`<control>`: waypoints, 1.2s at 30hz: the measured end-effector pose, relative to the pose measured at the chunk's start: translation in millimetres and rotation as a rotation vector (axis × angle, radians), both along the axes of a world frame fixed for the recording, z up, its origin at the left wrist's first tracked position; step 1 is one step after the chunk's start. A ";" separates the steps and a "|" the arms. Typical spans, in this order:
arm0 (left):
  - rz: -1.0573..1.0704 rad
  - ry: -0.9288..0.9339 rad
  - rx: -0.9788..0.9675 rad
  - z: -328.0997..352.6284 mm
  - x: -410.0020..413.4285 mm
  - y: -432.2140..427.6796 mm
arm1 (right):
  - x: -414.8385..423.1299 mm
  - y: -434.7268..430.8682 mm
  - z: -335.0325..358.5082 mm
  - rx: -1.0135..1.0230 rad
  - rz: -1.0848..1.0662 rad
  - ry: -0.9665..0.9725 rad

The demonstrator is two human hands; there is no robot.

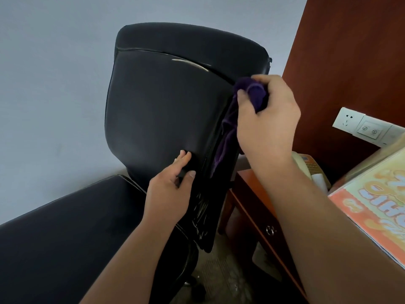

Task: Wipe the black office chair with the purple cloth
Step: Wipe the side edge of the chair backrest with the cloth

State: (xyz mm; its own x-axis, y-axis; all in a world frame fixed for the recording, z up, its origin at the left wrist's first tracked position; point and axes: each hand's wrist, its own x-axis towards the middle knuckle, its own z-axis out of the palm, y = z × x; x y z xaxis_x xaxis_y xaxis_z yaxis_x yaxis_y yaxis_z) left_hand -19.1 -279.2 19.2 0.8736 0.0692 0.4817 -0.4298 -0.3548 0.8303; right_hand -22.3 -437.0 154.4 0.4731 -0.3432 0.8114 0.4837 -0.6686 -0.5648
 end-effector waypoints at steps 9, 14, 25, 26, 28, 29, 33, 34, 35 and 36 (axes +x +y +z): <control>-0.002 0.002 -0.007 -1.8 3.4 -0.2 | -5.0 28.5 -87.4 0.029 0.154 0.175; -0.011 0.015 0.020 -2.4 4.7 1.4 | -16.8 35.6 -149.4 0.112 0.363 0.156; 0.000 -0.002 0.017 -3.3 5.7 2.4 | -43.2 23.9 -185.0 0.172 0.395 0.421; 0.000 -0.007 0.017 -3.2 6.0 2.5 | -41.3 23.2 -174.1 0.180 0.369 0.381; -0.001 -0.021 0.027 -3.2 5.8 2.5 | -36.0 21.5 -152.5 0.175 0.319 0.312; -0.004 -0.023 0.029 -3.1 5.4 2.6 | -32.8 21.2 -144.5 0.179 0.299 0.292; -0.010 -0.013 0.027 -2.1 4.7 3.1 | -31.1 28.6 -149.6 0.141 0.263 0.327; -0.008 -0.004 0.026 -1.6 4.6 3.1 | -34.5 30.7 -160.1 0.139 0.275 0.361; -0.006 0.005 0.026 -1.0 4.2 3.1 | -38.4 32.6 -170.9 0.152 0.301 0.414; -0.006 0.011 0.027 -0.7 3.7 3.0 | -42.8 33.4 -180.8 0.163 0.328 0.475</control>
